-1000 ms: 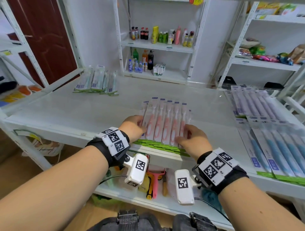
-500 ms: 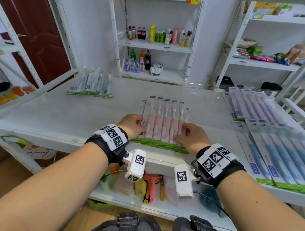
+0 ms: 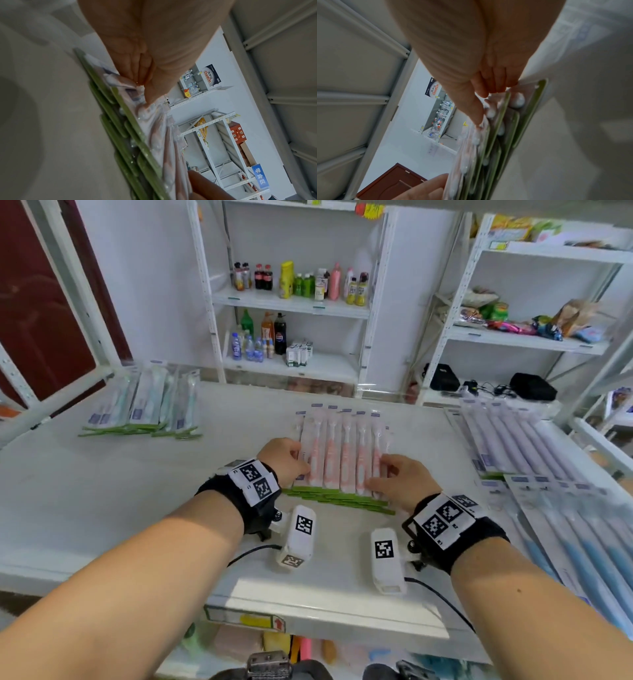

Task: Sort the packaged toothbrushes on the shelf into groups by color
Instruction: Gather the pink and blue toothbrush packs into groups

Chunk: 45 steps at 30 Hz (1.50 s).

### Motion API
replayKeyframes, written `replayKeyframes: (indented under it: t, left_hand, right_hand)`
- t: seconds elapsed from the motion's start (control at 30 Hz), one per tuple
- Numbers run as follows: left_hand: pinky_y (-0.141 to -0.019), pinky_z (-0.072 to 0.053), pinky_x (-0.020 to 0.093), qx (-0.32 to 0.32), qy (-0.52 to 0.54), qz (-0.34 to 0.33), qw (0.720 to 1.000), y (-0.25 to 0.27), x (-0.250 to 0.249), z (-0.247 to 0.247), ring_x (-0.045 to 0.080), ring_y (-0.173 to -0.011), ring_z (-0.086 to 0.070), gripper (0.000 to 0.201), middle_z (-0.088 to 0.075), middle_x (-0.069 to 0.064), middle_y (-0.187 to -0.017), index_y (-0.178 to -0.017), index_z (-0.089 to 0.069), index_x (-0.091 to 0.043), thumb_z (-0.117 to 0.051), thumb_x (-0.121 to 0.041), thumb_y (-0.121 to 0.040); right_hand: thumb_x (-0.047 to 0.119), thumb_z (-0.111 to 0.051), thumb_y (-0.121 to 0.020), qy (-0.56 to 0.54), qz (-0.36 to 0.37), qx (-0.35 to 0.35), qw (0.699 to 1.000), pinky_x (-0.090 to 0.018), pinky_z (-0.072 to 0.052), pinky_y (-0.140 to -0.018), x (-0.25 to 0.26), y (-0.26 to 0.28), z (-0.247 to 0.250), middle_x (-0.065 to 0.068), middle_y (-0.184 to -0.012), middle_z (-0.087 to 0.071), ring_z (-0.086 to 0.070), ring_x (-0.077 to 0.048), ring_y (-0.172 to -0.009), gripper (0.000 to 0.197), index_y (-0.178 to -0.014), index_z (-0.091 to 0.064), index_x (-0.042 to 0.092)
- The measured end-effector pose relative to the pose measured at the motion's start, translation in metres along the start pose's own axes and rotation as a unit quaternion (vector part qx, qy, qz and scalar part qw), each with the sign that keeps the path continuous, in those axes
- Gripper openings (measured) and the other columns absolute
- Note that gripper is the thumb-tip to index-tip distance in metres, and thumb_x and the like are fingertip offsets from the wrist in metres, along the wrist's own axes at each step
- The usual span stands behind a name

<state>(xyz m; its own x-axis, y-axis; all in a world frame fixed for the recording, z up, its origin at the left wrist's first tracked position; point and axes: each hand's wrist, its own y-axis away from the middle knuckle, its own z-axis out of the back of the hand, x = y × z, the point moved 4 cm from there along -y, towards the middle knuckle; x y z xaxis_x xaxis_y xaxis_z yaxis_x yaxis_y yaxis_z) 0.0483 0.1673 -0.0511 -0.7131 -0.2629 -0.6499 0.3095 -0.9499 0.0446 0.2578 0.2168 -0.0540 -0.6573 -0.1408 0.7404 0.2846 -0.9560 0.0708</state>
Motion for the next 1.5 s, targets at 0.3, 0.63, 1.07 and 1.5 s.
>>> replayKeyframes:
  t: [0.3,0.63,1.07,1.5]
  left_hand:
    - [-0.056,-0.032,0.025,0.0,0.011,0.015,1.0,-0.055,-0.009,-0.004,0.021,-0.069,-0.043,0.022,-0.043,0.007,-0.069,-0.068,-0.045,-0.008,-0.066,-0.009,-0.077]
    - [-0.07,-0.046,0.032,-0.001,0.043,0.015,0.999,-0.082,-0.012,-0.005,0.022,-0.074,-0.054,0.018,-0.058,0.015,-0.084,-0.094,-0.063,-0.005,-0.067,-0.008,-0.077]
    - [-0.07,-0.044,0.021,-0.023,0.08,0.024,0.996,-0.073,-0.013,0.0,0.028,-0.115,-0.057,0.047,-0.061,0.014,-0.125,-0.128,-0.055,-0.007,-0.064,-0.005,-0.082]
    - [-0.102,-0.033,0.025,-0.055,0.084,0.068,0.993,0.006,0.013,0.023,0.025,-0.131,-0.043,0.058,-0.043,0.014,-0.143,-0.14,-0.04,-0.004,-0.062,-0.011,-0.087]
  right_hand:
    - [0.021,-0.074,-0.077,0.027,0.008,0.004,1.0,-0.021,-0.052,-0.072,0.004,-0.053,0.011,-0.021,-0.113,-0.064,-0.062,-0.028,-0.102,0.048,-0.116,-0.059,-0.003]
    - [0.023,-0.075,-0.076,0.019,0.004,-0.008,1.0,-0.042,-0.049,-0.089,0.002,-0.081,0.011,-0.026,-0.121,-0.056,-0.056,-0.038,-0.109,0.056,-0.118,-0.053,-0.006]
    - [0.021,-0.07,-0.083,-0.029,0.024,0.005,0.999,-0.032,-0.034,-0.105,0.005,-0.077,0.014,-0.008,-0.147,-0.04,-0.038,-0.021,-0.134,0.068,-0.142,-0.038,0.016]
    - [0.024,-0.073,-0.079,-0.094,0.099,0.063,0.989,-0.024,-0.033,-0.102,0.036,-0.016,-0.015,-0.004,-0.141,-0.047,-0.043,-0.013,-0.13,0.065,-0.137,-0.046,0.016]
